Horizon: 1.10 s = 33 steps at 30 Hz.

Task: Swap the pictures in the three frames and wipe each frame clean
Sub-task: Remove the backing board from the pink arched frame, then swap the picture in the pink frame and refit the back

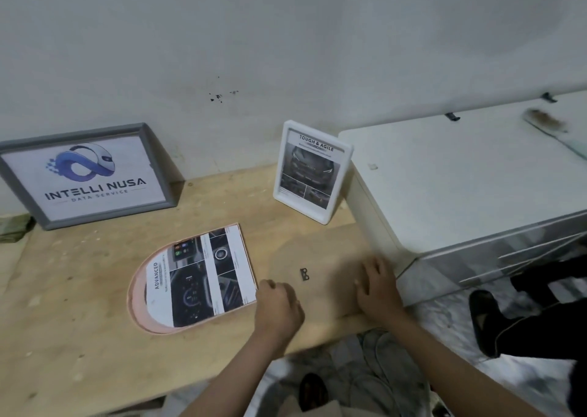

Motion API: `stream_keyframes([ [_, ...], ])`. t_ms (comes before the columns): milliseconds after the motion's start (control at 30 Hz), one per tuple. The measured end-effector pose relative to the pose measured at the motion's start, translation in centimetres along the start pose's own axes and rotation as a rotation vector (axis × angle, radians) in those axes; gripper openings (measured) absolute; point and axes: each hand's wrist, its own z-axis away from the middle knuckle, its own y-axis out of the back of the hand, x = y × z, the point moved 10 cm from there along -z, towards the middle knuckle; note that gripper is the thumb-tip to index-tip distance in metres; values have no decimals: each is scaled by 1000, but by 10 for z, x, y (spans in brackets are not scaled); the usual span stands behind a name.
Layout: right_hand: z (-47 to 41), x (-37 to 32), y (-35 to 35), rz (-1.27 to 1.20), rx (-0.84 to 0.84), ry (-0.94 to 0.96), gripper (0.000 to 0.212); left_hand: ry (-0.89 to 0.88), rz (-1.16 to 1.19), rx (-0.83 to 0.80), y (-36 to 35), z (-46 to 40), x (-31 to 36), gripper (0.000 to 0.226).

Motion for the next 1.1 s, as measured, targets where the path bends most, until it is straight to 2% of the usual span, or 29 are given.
stream_keyframes([
  [267, 2, 1, -12, 51, 35, 64, 44, 39, 22, 60, -10, 12, -6, 34],
  [367, 2, -15, -16, 80, 27, 119, 51, 4, 75, 126, 0, 11, -7, 27],
  [533, 1, -65, -26, 44, 11, 267, 51, -1, 120, 255, 25, 8, -24, 32],
  [667, 4, -119, -34, 39, -16, 396, 54, 93, 141, 366, 55, 11, -59, 26],
  [733, 7, -149, -47, 73, -83, 459, 54, 158, 146, 415, 71, 16, -85, 19],
  [833, 10, -188, -61, 70, -112, 549, 53, 257, 154, 438, 88, 23, -126, 19],
  [967, 7, -235, -84, 136, -136, 639, 52, 425, 124, 347, 103, 29, -180, 35],
  [1100, -5, -262, -106, 222, -226, 630, 58, 448, 64, 273, 110, 26, -210, 64],
])
